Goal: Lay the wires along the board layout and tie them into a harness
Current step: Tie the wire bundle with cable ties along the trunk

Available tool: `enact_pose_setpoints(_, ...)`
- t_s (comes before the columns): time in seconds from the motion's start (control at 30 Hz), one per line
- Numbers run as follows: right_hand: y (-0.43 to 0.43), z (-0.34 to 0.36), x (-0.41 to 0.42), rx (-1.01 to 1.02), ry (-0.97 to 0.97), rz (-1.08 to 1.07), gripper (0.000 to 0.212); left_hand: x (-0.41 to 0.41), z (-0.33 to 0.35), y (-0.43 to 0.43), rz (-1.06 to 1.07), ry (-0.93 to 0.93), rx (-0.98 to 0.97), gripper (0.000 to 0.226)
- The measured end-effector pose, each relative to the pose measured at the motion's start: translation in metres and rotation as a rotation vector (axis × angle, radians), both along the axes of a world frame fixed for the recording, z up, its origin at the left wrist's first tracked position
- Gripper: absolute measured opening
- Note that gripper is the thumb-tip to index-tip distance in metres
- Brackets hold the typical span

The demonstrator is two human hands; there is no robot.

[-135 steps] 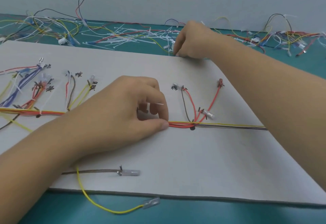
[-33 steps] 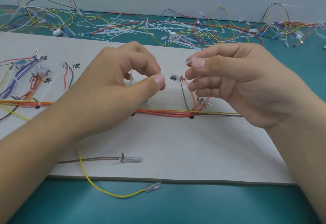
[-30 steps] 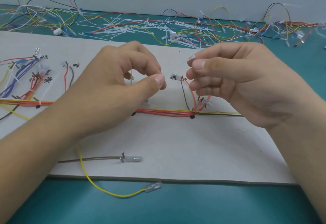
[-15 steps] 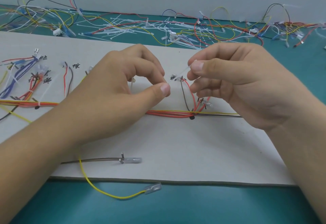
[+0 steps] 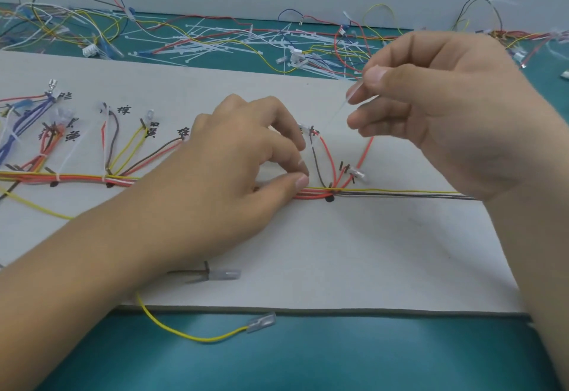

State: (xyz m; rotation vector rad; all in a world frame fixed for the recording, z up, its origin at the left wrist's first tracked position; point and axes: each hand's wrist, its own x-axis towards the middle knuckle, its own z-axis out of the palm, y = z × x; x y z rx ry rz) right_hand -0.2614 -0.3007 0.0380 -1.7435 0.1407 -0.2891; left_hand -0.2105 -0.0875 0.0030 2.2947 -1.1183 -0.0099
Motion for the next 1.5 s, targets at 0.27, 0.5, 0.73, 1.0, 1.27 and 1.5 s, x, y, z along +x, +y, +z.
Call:
enact_pose_setpoints(0.27,-0.001,-0.005,0.005,-0.315,-0.050,-0.166,0.015,-0.002,-0.003,-0.007,-0.018,0.001,0.009,0.003)
enact_pose_setpoints(0.5,-0.001,-0.016,0.013,-0.479,-0.067,-0.188,0.010,0.000,-0.007,-0.009,-0.028,-0.110,0.084,0.008)
enact_pose_setpoints(0.73,0.008,-0.028,0.016,-0.578,0.024,-0.056,0.012,0.002,-0.010,-0.011,-0.013,-0.145,0.151,0.012)
enact_pose_setpoints(1.0,0.011,-0.028,0.015,-0.632,0.036,0.075,0.012,-0.002,-0.005,-0.008,-0.012,-0.151,0.047,0.010)
enact_pose_setpoints(1.27,0.012,-0.027,0.011,-0.645,0.096,0.153,0.021,-0.013,-0.003,-0.012,-0.072,-0.216,0.069,0.010)
enact_pose_setpoints(1.5,0.012,-0.027,0.009,-0.634,0.132,0.163,0.022,-0.021,-0.007,-0.019,-0.004,-0.248,0.065,0.040)
